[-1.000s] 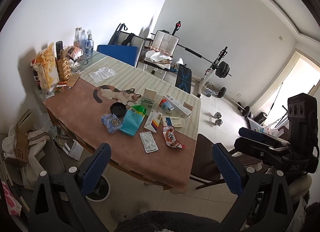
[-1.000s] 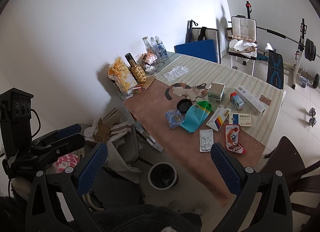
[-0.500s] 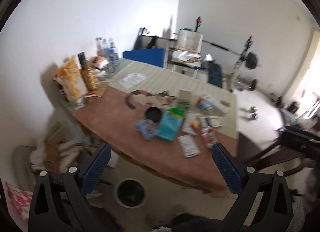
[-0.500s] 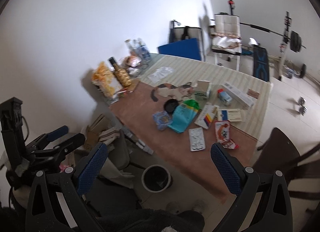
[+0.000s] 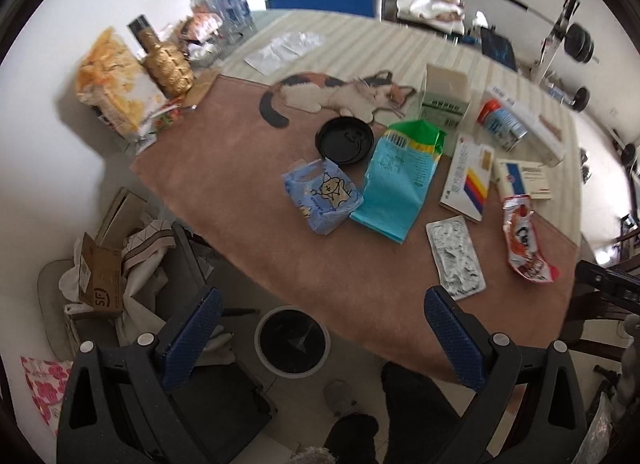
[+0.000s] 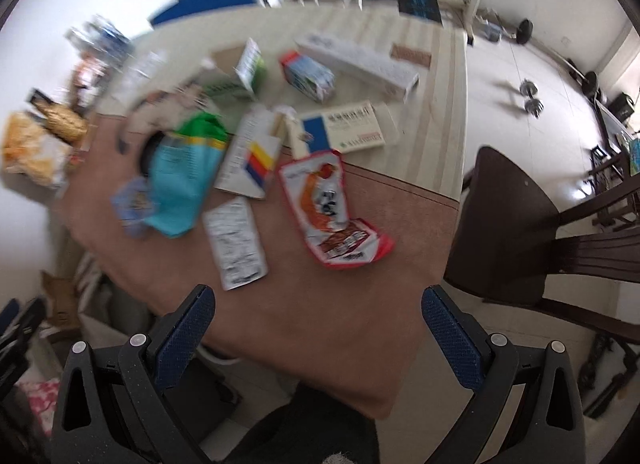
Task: Collect trash
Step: 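Grasp the teal-green snack bag with the left tool while the right tool grasps the red snack wrapper, then carry both held wrappers from the table over the trash bin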
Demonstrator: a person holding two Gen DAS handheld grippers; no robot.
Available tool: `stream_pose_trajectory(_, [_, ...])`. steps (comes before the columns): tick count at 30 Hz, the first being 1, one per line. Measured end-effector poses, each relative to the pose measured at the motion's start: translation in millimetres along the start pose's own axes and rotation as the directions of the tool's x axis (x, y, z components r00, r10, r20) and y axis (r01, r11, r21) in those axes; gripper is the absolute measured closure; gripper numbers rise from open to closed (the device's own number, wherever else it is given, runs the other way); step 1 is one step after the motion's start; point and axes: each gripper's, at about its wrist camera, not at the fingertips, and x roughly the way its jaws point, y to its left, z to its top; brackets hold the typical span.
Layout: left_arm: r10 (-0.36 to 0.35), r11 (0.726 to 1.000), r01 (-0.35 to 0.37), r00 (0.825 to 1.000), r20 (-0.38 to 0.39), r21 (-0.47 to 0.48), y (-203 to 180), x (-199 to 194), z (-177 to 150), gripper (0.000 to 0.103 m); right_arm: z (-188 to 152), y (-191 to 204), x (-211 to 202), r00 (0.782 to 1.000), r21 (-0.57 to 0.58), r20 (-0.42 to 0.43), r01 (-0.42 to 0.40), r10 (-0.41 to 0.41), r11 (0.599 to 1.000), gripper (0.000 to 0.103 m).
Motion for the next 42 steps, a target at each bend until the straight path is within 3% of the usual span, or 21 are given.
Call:
stream_pose_trajectory(5, [0.031, 0.996, -0.024, 0.996, -0.079, 0.087, -37, 67, 55, 0.000, 48, 0, 104, 0.992, -0.044, -0.121, 0.038, -0.043, 0.998, 0.000])
stream_pose_trajectory(10, [0.013, 0.988, 0.011, 0.988, -0.155, 0.156, -70, 125, 97, 0.000, 62, 19, 164, 0.978, -0.149, -0.195, 0.049, -0.078, 0.988, 0.000])
stream_pose_trajectory(15, [0.010, 0.958, 0.062, 0.969, -0.249, 0.279, -98, 178, 113, 0.000, 58, 10, 174, 0.977, -0.118, -0.191, 0.073, -0.094, 0.990, 0.017])
stream_pose_trajectory(17, [0.001, 0.949, 0.087, 0.960, -0.279, 0.303, -106, 194, 117, 0.000, 57, -2, 169, 0.978, -0.079, -0.193, 0.069, -0.083, 0.995, 0.034])
stream_pose_trajectory(23, [-0.024, 0.945, 0.131, 0.942, -0.334, 0.301, -114, 230, 129, 0.000, 56, -20, 175, 0.976, -0.047, -0.214, 0.032, -0.042, 0.998, 0.039])
stream_pose_trajectory(27, [-0.041, 0.945, 0.138, 0.949, -0.311, 0.296, -115, 234, 134, 0.008, 56, -15, 191, 0.972, -0.070, -0.222, 0.060, -0.074, 0.996, 0.038])
stream_pose_trajectory(30, [-0.041, 0.941, 0.131, 0.959, -0.279, 0.312, -118, 226, 135, 0.022, 54, -14, 185, 0.975, -0.069, -0.207, 0.071, -0.084, 0.995, 0.040])
stream_pose_trajectory(32, [-0.058, 0.940, 0.145, 0.960, -0.273, 0.308, -118, 220, 136, 0.023, 51, -10, 181, 0.979, -0.074, -0.189, 0.065, -0.077, 0.995, 0.053])
stream_pose_trajectory(42, [-0.119, 0.956, 0.172, 0.967, -0.224, 0.239, -105, 175, 116, 0.023, 43, -8, 144, 0.989, -0.036, -0.146, -0.011, 0.005, 0.999, 0.054])
